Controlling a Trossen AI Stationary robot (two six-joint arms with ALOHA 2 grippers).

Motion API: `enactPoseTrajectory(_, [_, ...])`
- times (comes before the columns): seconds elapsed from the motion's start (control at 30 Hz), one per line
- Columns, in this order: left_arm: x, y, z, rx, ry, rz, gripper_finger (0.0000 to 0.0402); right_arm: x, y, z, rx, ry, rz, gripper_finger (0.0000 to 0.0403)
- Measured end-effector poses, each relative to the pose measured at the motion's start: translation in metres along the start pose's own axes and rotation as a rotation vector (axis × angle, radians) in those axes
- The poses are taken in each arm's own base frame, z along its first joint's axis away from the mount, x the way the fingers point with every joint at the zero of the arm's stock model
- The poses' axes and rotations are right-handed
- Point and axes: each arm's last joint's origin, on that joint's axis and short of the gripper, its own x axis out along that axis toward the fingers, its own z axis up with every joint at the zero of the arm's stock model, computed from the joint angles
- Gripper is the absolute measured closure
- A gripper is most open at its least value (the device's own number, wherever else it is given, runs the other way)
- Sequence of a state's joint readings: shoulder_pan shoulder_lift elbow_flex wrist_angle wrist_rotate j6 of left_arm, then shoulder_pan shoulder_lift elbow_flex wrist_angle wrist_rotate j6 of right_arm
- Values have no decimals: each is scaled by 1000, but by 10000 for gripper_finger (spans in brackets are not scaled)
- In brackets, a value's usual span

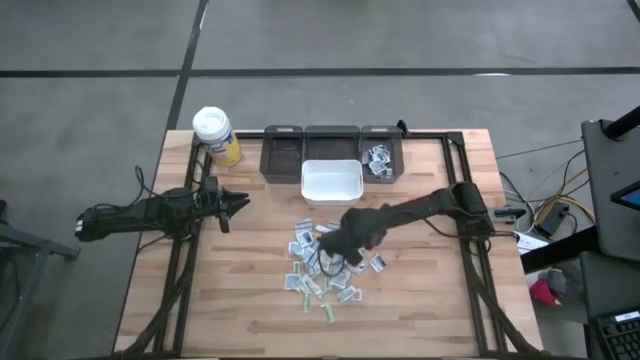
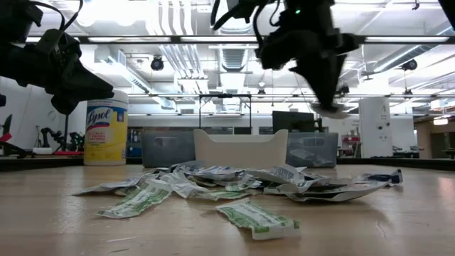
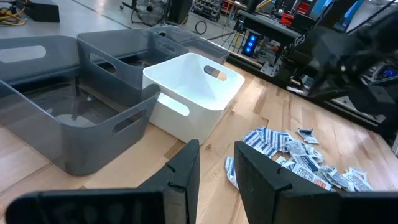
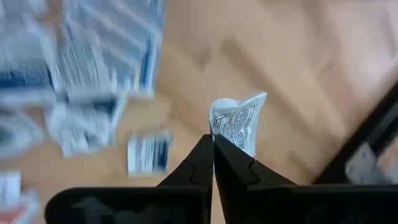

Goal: Pick & Place First Aid Supplies
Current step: Put the blue alcohol pad into the right black bin

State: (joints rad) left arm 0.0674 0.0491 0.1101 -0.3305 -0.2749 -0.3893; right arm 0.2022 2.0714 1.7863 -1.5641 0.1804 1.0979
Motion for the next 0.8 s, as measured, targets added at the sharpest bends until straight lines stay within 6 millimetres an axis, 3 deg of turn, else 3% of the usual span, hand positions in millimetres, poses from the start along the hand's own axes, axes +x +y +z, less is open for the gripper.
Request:
enactPoseTrajectory(0.23, [0, 0, 0, 0, 0, 0, 307, -9, -40, 40, 49, -71, -10, 394])
enactPoseTrajectory(0.47, [0, 0, 0, 0, 0, 0, 307, -7, -96, 82, 153, -121, -61, 394])
enactPoseTrajectory(0.8, [0, 0, 0, 0, 1, 0, 307, 24, -171, 150, 258, -119, -56, 394])
